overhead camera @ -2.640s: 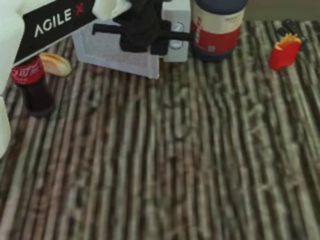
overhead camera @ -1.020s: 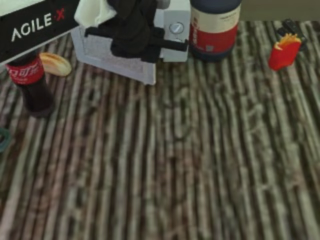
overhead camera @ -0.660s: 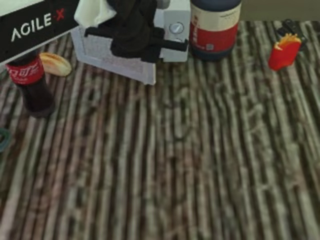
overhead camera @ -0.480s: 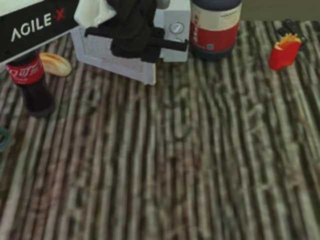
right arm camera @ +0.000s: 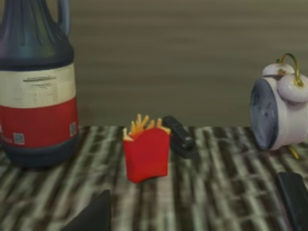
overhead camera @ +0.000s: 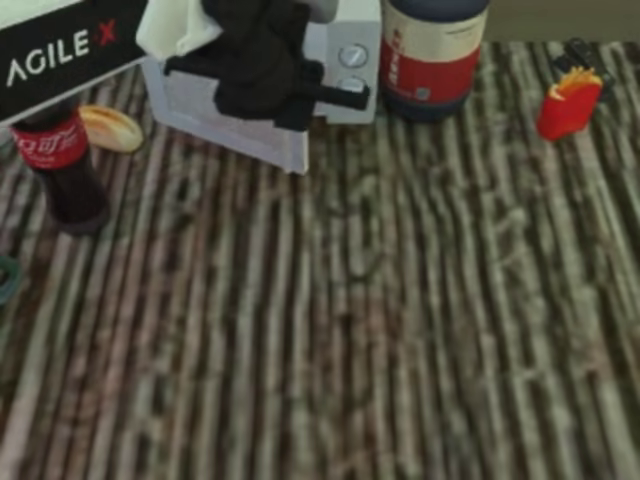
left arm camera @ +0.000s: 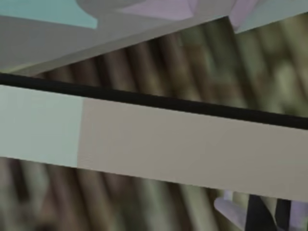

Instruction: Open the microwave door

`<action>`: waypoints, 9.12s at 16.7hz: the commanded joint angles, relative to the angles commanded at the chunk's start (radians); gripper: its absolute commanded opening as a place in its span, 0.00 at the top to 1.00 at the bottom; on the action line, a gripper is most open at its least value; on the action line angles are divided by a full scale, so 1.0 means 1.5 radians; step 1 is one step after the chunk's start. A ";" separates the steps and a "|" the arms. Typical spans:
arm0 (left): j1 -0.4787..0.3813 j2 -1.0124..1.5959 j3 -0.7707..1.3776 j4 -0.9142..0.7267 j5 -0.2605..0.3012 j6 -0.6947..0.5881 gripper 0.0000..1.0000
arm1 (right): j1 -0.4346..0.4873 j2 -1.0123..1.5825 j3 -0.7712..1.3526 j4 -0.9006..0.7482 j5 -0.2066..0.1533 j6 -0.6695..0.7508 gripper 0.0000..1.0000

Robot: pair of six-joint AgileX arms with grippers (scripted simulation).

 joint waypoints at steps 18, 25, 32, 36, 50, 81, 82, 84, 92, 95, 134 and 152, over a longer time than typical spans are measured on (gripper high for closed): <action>0.015 -0.038 -0.053 0.021 0.027 0.054 1.00 | 0.000 0.000 0.000 0.000 0.000 0.000 0.00; 0.015 -0.038 -0.053 0.021 0.027 0.054 1.00 | 0.000 0.000 0.000 0.000 0.000 0.000 0.00; 0.015 -0.044 -0.063 0.024 0.037 0.061 1.00 | 0.000 0.000 0.000 0.000 0.000 0.000 0.00; 0.033 -0.076 -0.104 0.036 0.066 0.120 1.00 | 0.000 0.000 0.000 0.000 0.000 0.000 0.00; 0.041 -0.089 -0.122 0.041 0.079 0.142 1.00 | 0.000 0.000 0.000 0.000 0.000 0.000 0.00; 0.075 -0.132 -0.177 0.046 0.137 0.242 1.00 | 0.000 0.000 0.000 0.000 0.000 0.000 0.00; 0.075 -0.132 -0.177 0.046 0.137 0.242 1.00 | 0.000 0.000 0.000 0.000 0.000 0.000 0.00; 0.075 -0.132 -0.177 0.046 0.137 0.242 1.00 | 0.000 0.000 0.000 0.000 0.000 0.000 0.00; 0.075 -0.132 -0.177 0.046 0.137 0.242 1.00 | 0.000 0.000 0.000 0.000 0.000 0.000 0.00; 0.075 -0.132 -0.177 0.046 0.137 0.242 1.00 | 0.000 0.000 0.000 0.000 0.000 0.000 0.00; 0.116 -0.164 -0.215 0.031 0.203 0.356 1.00 | 0.000 0.000 0.000 0.000 0.000 0.000 0.00; 0.160 -0.180 -0.231 0.005 0.253 0.465 1.00 | 0.000 0.000 0.000 0.000 0.000 0.000 0.00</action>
